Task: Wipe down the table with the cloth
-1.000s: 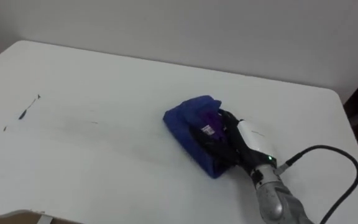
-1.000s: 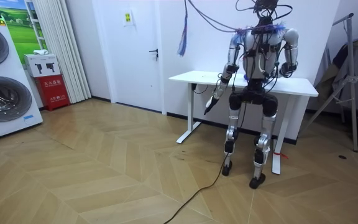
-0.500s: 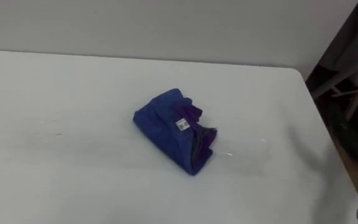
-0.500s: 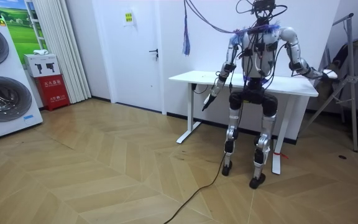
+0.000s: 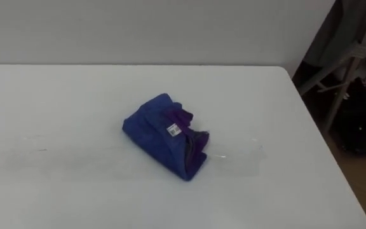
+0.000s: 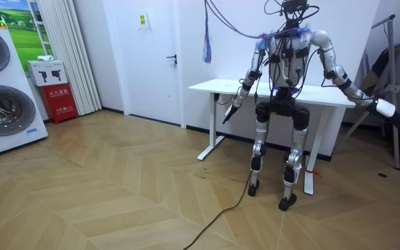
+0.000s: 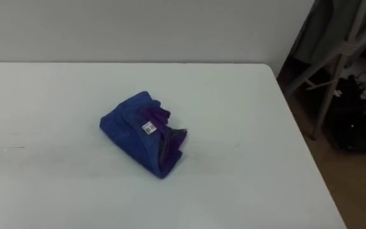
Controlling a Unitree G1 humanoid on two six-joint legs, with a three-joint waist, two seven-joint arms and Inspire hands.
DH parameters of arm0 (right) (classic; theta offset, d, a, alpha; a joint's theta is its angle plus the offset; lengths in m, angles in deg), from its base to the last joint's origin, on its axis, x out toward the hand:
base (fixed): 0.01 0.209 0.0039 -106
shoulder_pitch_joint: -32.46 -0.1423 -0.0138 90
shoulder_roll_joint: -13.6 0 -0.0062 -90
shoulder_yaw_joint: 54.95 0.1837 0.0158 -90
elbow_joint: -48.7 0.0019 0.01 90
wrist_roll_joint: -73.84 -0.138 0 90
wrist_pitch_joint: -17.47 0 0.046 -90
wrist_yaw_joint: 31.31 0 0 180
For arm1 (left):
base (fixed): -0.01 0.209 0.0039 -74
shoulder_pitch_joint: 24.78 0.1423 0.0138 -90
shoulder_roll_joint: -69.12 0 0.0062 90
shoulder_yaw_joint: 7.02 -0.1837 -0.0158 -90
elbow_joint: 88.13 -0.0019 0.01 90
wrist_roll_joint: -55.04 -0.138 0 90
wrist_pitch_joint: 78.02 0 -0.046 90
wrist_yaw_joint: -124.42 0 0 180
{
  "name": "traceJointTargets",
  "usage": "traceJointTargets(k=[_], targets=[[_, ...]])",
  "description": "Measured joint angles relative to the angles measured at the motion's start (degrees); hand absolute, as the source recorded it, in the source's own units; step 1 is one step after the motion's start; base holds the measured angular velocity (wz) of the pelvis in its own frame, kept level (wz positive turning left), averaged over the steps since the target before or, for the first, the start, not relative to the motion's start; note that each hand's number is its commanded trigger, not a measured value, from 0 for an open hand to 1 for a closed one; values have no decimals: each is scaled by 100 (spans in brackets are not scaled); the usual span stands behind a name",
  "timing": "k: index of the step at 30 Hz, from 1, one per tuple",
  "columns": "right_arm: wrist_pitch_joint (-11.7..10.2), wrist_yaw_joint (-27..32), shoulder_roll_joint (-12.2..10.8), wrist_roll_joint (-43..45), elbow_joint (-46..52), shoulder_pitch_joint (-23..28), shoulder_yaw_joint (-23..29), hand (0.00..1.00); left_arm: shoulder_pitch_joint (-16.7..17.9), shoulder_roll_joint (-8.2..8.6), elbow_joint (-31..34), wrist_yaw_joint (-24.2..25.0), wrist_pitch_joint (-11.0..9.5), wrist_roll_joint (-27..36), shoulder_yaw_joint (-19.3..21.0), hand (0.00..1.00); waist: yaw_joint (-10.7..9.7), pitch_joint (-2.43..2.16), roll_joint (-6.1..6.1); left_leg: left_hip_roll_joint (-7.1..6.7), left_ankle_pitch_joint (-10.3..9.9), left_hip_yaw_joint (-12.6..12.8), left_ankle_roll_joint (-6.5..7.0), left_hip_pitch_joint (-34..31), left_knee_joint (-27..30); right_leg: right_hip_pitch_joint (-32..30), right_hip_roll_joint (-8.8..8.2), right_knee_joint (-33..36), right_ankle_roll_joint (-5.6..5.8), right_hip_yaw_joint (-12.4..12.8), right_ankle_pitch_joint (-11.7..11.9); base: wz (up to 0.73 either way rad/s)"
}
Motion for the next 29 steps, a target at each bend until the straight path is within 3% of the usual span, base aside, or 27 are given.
traceJointTargets(k=[8,12,16,20,25,29], targets=[[191,-171,-46,-441,-999,470,216,0,-63,-23,-129,242,23,-16,157,0,-114,5,5,6,-114,-18,17,-120,257,16,-3,-8,16,16,-10,0],[350,-432,-306,-369,-1290,796,-46,0,-101,-10,-248,250,34,-10,114,0,-119,6,17,38,-169,-23,-1,-105,302,10,23,-8,16,6,-11,-2],[574,-671,-721,91,-1430,883,-926,0,-305,9,-680,213,50,-11,-334,0,-78,4,64,50,-171,-13,-6,-81,296,28,41,-2,12,28,-8,-1],[608,-849,-987,858,-1416,768,-1450,0,-408,100,-746,211,58,-103,-731,0,42,1,155,53,-173,-21,-9,-74,304,75,46,-4,9,-3,-5,2],[482,-841,-1073,1776,-1152,273,-2084,0,-581,140,-915,198,11,-231,-1158,0,219,35,428,62,-172,-13,-17,10,263,102,58,-27,10,2,-7,-1],[296,-828,-1160,1872,-893,-21,-2596,0,-557,149,-905,94,27,-380,-1481,0,323,41,469,68,-157,-95,-43,-28,247,150,90,-130,11,-49,-7,9]])
